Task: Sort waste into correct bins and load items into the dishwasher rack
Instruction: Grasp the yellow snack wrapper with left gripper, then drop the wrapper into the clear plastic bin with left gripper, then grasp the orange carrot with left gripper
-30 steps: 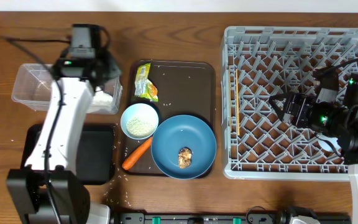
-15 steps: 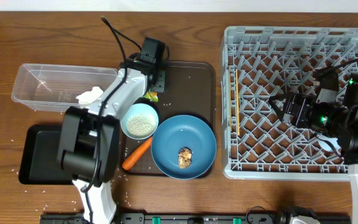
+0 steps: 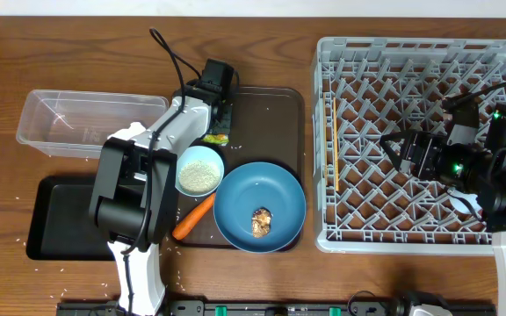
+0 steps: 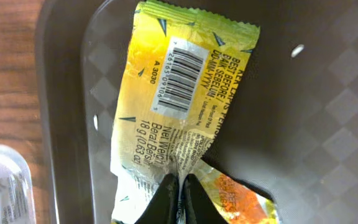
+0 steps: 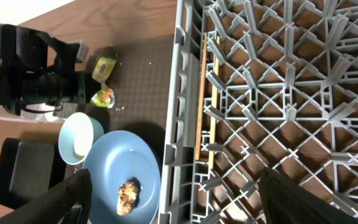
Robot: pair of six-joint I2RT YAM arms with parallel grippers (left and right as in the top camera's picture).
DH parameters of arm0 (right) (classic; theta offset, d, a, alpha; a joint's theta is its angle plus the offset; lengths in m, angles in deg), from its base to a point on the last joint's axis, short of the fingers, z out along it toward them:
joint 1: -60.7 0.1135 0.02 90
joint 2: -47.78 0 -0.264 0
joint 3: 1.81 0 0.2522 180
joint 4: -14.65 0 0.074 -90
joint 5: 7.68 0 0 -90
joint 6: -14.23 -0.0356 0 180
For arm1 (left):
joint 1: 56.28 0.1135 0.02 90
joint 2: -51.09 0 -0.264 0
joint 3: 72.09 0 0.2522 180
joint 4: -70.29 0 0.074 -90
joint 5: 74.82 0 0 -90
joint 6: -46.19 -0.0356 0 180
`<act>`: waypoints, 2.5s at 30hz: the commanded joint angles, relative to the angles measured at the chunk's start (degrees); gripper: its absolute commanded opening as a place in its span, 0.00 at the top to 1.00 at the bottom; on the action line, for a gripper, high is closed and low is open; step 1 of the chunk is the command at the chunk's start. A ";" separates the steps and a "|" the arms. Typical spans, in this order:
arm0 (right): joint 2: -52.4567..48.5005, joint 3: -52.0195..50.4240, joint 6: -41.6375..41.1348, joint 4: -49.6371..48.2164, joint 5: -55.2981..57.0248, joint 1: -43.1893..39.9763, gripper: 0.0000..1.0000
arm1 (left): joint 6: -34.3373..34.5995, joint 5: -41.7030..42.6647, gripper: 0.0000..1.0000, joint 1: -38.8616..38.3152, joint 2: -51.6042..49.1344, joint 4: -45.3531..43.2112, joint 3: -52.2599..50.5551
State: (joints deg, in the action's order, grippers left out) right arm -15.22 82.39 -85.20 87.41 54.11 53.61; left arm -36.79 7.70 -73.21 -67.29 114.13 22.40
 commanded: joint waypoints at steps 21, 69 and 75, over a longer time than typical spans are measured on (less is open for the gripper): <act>0.00 0.48 0.07 0.42 0.35 0.59 0.21 | 13.22 -12.52 0.94 6.47 24.26 13.66 -0.15; 0.00 0.48 2.23 0.98 0.35 0.59 0.11 | 6.43 13.92 0.61 6.99 45.40 44.19 -5.05; 0.00 0.48 2.25 1.09 0.37 0.59 0.11 | 8.04 14.51 0.61 4.50 45.62 43.82 -15.82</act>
State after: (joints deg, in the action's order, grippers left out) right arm -15.22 82.39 -84.02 88.57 54.14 53.61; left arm -29.00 22.34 -67.81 -21.96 158.07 10.69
